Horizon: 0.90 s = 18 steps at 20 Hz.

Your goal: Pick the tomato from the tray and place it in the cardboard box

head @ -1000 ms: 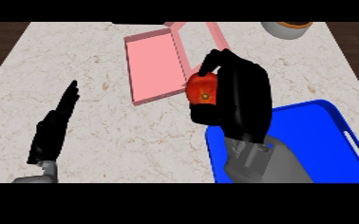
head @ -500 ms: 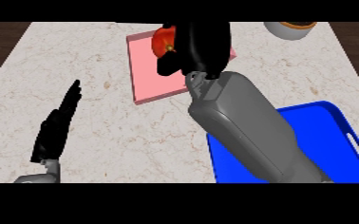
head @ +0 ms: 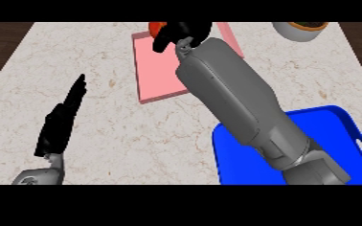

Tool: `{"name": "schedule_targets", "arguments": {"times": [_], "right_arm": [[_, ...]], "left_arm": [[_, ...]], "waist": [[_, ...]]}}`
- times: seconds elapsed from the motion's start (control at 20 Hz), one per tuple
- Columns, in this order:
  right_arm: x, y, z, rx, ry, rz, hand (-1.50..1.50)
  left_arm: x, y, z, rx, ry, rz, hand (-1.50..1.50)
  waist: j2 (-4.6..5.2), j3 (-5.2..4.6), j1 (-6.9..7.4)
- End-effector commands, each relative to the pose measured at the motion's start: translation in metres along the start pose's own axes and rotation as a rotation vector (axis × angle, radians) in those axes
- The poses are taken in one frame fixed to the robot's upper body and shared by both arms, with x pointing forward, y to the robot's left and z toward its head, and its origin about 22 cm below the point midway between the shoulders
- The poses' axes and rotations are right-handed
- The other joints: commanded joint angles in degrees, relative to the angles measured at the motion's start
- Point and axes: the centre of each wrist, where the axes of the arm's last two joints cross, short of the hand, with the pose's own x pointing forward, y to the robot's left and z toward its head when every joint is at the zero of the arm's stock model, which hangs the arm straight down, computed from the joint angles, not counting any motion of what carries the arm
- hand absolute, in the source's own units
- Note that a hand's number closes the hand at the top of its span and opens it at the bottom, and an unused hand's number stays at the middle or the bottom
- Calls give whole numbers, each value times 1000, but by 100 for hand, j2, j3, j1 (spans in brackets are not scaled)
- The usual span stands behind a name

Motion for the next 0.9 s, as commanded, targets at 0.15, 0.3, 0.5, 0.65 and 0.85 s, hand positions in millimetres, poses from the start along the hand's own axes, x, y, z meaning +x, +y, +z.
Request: {"name": "schedule_targets", "arguments": {"times": [0.15,0.3,0.5,0.65,0.85], "right_arm": [[-15,22,-28,61,88,41,150],[-23,24,-37,65,169,-7,150],[-57,49,-34,53,218,-26,-150],[-61,47,-40,25,189,-84,-150],[-53,39,-42,-86,183,-231,-150]], "left_arm": [[-5,-6,-3,-19,-16,-5,0],[4,-17,-3,-32,-21,-17,0],[-3,-13,-3,-55,-57,-22,0],[9,-13,-11,-55,-53,3,0],[4,-11,-6,-50,-50,18,0]], "waist": [[53,-4,167],[78,-1,226],[121,-7,431],[135,2,344],[121,3,380]]}}
